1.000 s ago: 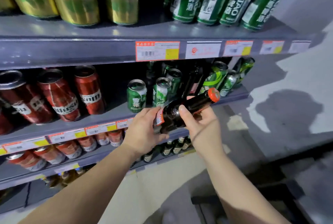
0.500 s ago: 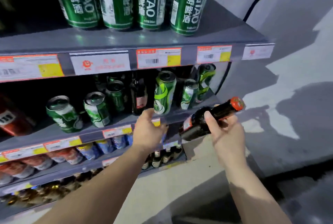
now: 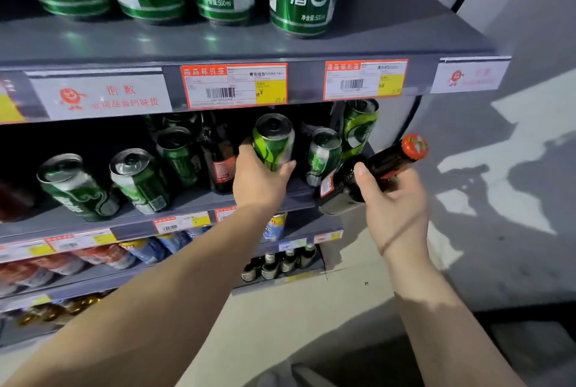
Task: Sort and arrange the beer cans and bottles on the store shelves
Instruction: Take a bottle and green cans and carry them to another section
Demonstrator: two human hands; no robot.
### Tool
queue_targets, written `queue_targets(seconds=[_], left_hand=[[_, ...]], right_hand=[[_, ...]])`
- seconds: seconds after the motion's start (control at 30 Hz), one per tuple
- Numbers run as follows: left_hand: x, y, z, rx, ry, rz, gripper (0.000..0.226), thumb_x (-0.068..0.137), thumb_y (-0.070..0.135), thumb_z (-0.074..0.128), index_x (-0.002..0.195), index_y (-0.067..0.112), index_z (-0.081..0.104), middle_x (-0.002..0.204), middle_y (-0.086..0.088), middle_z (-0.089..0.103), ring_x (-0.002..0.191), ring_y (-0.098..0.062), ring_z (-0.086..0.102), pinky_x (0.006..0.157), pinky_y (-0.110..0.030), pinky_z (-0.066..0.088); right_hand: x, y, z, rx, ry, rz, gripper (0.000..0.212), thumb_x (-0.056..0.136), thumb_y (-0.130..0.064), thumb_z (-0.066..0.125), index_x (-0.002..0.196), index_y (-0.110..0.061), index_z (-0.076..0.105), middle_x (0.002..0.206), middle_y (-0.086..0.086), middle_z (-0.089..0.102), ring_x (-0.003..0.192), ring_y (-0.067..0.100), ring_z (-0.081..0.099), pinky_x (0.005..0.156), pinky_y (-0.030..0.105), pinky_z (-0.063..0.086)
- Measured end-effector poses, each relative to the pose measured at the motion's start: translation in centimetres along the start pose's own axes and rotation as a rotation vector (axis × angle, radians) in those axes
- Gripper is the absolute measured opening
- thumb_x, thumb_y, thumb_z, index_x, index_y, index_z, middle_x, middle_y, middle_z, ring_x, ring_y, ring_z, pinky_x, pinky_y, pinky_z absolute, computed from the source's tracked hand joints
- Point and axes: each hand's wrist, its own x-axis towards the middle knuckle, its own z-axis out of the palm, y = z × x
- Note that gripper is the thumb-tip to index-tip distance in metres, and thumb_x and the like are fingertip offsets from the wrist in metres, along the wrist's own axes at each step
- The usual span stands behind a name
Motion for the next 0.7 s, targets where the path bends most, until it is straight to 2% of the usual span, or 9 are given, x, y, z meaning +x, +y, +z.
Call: queue_targets(seconds=[0.1, 0.17, 0.27, 0.4, 0.47, 0.53, 0.6, 0.67, 0.7], left_hand=[[-2.3, -1.3, -2.2, -0.175, -0.041, 0.229, 0.064, 0.072, 0.03, 0.082, 0.115, 0.049, 0.039, 0.115, 0.032, 0.052, 0.108, 0.007, 0.052, 0.087, -0.008, 0.037], [-3.7, -1.9, -3.9, -0.192, -0.031, 0.357, 0.07, 0.073, 0.029, 0.081, 0.12, 0.057, 0.037, 0.12, 0.041, 0.044, 0.114, 0.011, 0.047, 0.09, -0.003, 0.033], [-4.9, -2.4, -6.2, -0.188, 0.02, 0.47, 0.072, 0.072, 0.033, 0.08, 0.124, 0.056, 0.037, 0.123, 0.042, 0.042, 0.114, 0.014, 0.046, 0.09, -0.002, 0.032], [-5.2, -3.3, -8.6, -0.194, 0.023, 0.471, 0.081, 0.068, 0.03, 0.082, 0.123, 0.063, 0.034, 0.123, 0.04, 0.043, 0.115, 0.012, 0.047, 0.092, -0.004, 0.034], [-5.3, -3.9, -9.5, -0.186, 0.006, 0.43, 0.079, 0.067, 0.032, 0.083, 0.121, 0.064, 0.035, 0.122, 0.041, 0.043, 0.113, 0.013, 0.047, 0.09, -0.003, 0.034], [-5.4, -4.8, -10.2, -0.166, -0.015, 0.407, 0.074, 0.068, 0.035, 0.086, 0.121, 0.056, 0.039, 0.12, 0.041, 0.043, 0.111, 0.014, 0.047, 0.088, -0.002, 0.034], [-5.5, -5.7, -10.8, -0.129, -0.035, 0.383, 0.07, 0.067, 0.036, 0.084, 0.121, 0.049, 0.042, 0.119, 0.043, 0.043, 0.111, 0.016, 0.046, 0.087, 0.0, 0.033], [-5.5, -6.5, -11.4, -0.117, -0.066, 0.334, 0.076, 0.066, 0.032, 0.086, 0.12, 0.057, 0.039, 0.118, 0.042, 0.046, 0.111, 0.016, 0.047, 0.087, 0.0, 0.033], [-5.4, -6.9, -11.6, -0.124, -0.086, 0.306, 0.078, 0.066, 0.03, 0.087, 0.121, 0.057, 0.04, 0.118, 0.039, 0.049, 0.112, 0.014, 0.049, 0.088, -0.001, 0.034]], right_hand=[[-0.3, -0.5, 0.9, 0.003, -0.07, -0.029, 0.022, 0.077, -0.045, 0.072, 0.072, -0.029, 0.058, 0.074, -0.011, 0.068, 0.074, 0.006, 0.063, 0.07, 0.024, 0.048], [-0.8, -0.8, 2.0, -0.019, -0.12, -0.041, 0.023, 0.078, -0.047, 0.072, 0.074, -0.028, 0.058, 0.075, -0.012, 0.067, 0.073, 0.002, 0.062, 0.068, 0.022, 0.047], [-1.6, -1.1, 3.9, -0.009, -0.156, -0.037, 0.025, 0.078, -0.048, 0.069, 0.08, -0.026, 0.059, 0.084, -0.009, 0.068, 0.079, 0.003, 0.063, 0.072, 0.025, 0.048], [-1.8, -2.0, 6.3, 0.07, -0.107, -0.036, 0.018, 0.08, -0.042, 0.071, 0.078, -0.031, 0.058, 0.087, -0.004, 0.068, 0.078, 0.0, 0.062, 0.07, 0.012, 0.043], [-1.4, -2.5, 7.5, 0.07, -0.097, -0.057, 0.018, 0.082, -0.038, 0.072, 0.077, -0.031, 0.056, 0.087, -0.003, 0.067, 0.079, 0.001, 0.061, 0.07, 0.01, 0.042], [-0.9, -2.8, 8.9, 0.005, -0.129, -0.074, 0.022, 0.083, -0.039, 0.071, 0.076, -0.03, 0.052, 0.087, 0.002, 0.065, 0.079, 0.007, 0.06, 0.069, 0.018, 0.043], [0.1, -2.9, 10.4, -0.072, -0.164, -0.065, 0.029, 0.084, -0.043, 0.068, 0.075, -0.023, 0.048, 0.085, 0.007, 0.061, 0.073, 0.017, 0.056, 0.062, 0.027, 0.04], [1.6, -3.0, 11.8, -0.135, -0.176, -0.05, 0.034, 0.084, -0.048, 0.066, 0.08, -0.018, 0.049, 0.083, 0.01, 0.058, 0.068, 0.022, 0.053, 0.058, 0.032, 0.037], [2.4, -3.1, 12.4, -0.163, -0.185, -0.042, 0.035, 0.084, -0.049, 0.065, 0.088, -0.016, 0.054, 0.086, 0.011, 0.061, 0.072, 0.025, 0.057, 0.061, 0.033, 0.041]])
